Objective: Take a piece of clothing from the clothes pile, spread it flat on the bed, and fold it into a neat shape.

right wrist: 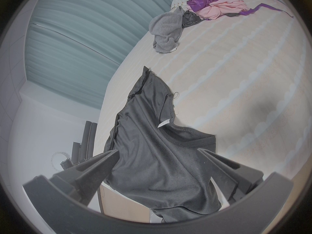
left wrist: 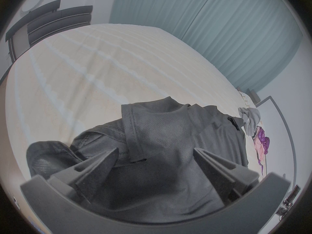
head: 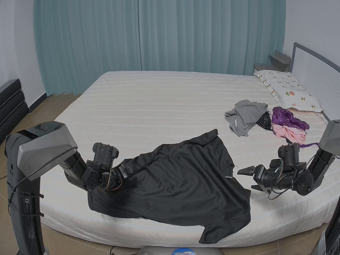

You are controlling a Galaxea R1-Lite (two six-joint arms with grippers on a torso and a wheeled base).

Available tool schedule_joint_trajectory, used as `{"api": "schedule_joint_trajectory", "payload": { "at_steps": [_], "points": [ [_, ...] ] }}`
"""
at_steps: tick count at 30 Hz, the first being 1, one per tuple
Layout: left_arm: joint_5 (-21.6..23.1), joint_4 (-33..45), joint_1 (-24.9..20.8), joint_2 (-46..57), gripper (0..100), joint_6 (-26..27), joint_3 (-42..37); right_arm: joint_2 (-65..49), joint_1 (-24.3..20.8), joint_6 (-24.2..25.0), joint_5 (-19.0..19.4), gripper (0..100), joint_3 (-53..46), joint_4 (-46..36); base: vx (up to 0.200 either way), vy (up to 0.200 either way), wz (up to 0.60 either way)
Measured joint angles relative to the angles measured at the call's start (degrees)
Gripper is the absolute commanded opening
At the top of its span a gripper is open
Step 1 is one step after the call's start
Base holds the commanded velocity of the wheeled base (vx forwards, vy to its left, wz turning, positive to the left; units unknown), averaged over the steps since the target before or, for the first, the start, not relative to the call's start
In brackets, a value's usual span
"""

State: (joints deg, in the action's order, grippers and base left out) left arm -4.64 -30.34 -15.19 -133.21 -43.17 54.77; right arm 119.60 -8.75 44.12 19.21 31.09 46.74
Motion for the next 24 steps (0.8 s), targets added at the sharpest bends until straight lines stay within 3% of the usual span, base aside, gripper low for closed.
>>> {"api": "schedule_joint_trajectory", "payload": {
  "at_steps": [7, 13, 24],
  "points": [
    [-0.7, 0.0, -0.4, -2.3, 0, -0.1, 2.6, 0.1, 0.1, 0.0, 0.0, 100, 0.0, 0.0, 0.000, 0.000, 0.00],
    [-4.7, -0.1, 0.4, -3.1, 0, -0.3, 4.7, 0.2, 0.1, 0.0, 0.0, 100, 0.0, 0.0, 0.000, 0.000, 0.00],
    [-5.6, -1.5, 4.5, -2.4, 0, -0.4, 11.1, 0.2, 0.0, 0.1, 0.0, 100, 0.0, 0.0, 0.000, 0.000, 0.00]
  ]
}}
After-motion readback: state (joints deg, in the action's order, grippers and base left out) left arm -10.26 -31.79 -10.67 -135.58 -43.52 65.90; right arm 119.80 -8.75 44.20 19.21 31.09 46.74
